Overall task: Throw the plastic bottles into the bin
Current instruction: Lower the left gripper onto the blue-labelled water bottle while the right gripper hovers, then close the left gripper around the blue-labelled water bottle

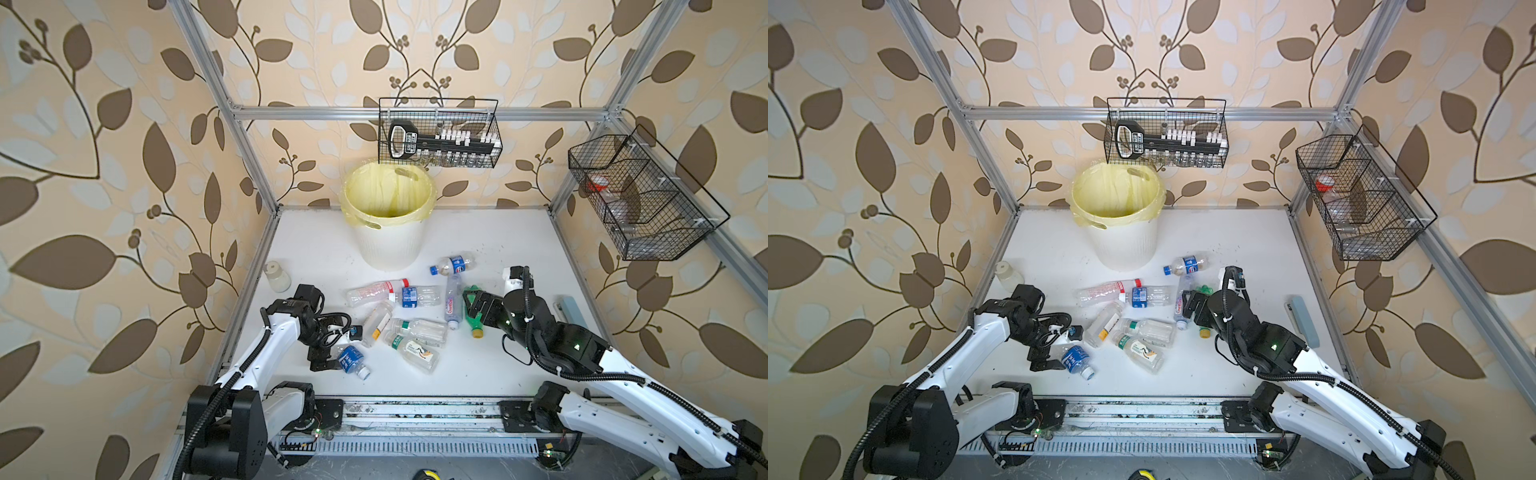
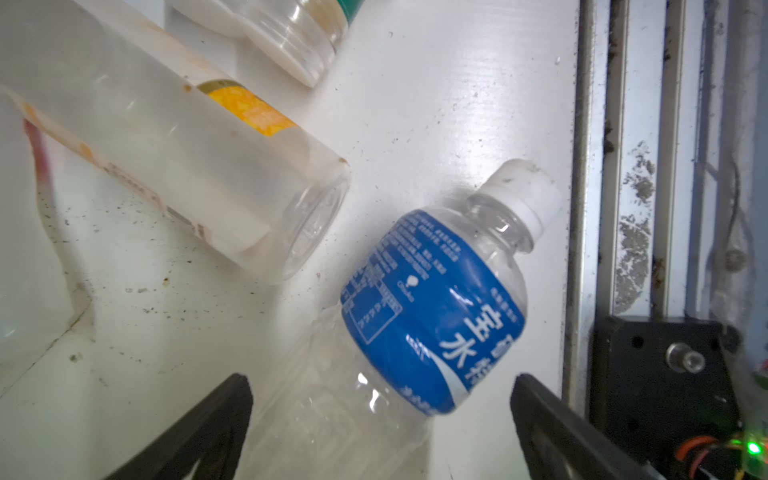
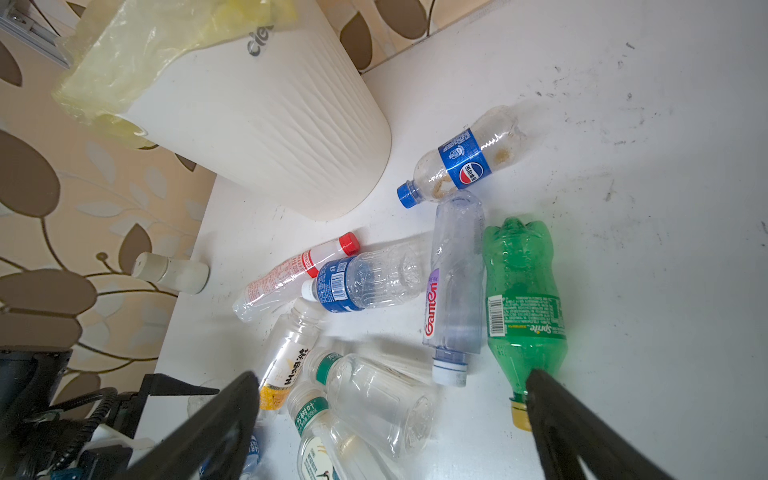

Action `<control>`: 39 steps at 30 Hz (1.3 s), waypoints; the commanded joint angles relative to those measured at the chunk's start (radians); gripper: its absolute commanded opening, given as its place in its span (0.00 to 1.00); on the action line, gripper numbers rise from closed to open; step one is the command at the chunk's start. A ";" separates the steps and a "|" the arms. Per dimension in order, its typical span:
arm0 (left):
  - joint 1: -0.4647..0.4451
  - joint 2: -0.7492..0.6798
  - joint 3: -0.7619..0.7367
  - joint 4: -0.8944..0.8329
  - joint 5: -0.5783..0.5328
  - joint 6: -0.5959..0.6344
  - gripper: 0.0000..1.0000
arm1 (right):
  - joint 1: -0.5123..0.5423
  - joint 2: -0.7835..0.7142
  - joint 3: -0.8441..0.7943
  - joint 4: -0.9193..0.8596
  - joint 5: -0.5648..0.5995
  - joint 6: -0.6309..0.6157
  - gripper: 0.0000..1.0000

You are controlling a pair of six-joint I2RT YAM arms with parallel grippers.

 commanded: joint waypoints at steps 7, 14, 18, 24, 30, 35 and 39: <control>-0.045 -0.039 -0.075 0.081 -0.037 0.048 0.99 | -0.003 -0.007 -0.026 0.007 -0.001 0.013 1.00; -0.047 -0.025 -0.083 0.106 -0.047 0.023 0.99 | -0.003 0.000 -0.029 0.015 -0.007 0.016 1.00; -0.048 -0.012 -0.098 0.132 -0.064 0.009 0.99 | -0.003 -0.002 -0.031 0.012 -0.008 0.016 1.00; -0.049 -0.050 -0.122 0.161 -0.059 -0.014 0.99 | -0.005 -0.025 -0.041 -0.003 0.008 0.021 1.00; -0.048 -0.110 -0.179 0.187 -0.056 0.002 0.94 | -0.008 -0.061 -0.060 -0.001 0.021 0.033 1.00; -0.048 -0.156 -0.205 0.177 -0.057 0.007 0.87 | -0.014 -0.085 -0.068 -0.010 0.027 0.035 1.00; -0.048 -0.156 -0.203 0.160 -0.059 -0.004 0.80 | -0.022 -0.098 -0.080 0.001 0.024 0.039 1.00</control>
